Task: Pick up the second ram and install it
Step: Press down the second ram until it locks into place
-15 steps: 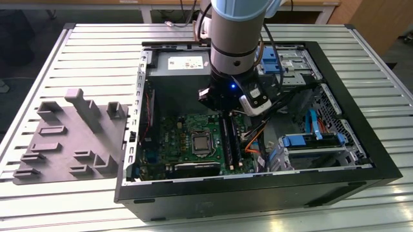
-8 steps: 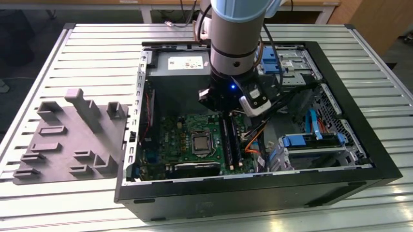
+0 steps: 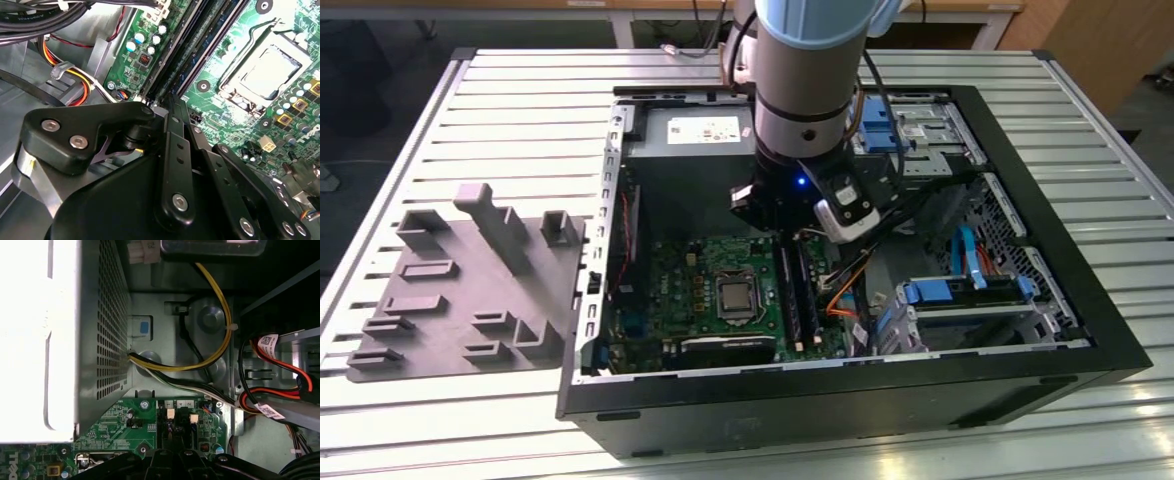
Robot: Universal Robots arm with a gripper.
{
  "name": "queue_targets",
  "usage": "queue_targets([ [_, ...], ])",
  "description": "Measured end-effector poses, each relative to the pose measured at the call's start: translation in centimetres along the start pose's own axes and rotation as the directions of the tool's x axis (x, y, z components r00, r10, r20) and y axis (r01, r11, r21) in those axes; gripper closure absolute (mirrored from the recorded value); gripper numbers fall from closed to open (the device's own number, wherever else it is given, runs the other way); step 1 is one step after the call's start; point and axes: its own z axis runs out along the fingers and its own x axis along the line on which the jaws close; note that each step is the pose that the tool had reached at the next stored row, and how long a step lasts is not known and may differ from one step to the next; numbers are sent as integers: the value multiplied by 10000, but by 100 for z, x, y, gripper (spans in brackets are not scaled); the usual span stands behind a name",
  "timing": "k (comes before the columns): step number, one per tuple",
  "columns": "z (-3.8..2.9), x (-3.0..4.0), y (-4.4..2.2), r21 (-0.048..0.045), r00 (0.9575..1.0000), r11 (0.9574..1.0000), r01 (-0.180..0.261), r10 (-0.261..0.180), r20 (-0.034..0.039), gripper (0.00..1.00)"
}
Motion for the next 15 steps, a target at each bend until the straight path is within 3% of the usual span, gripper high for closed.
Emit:
queue_targets([
  [15,34,2,-3,6,10000,10000,0,0,-2,89],
])
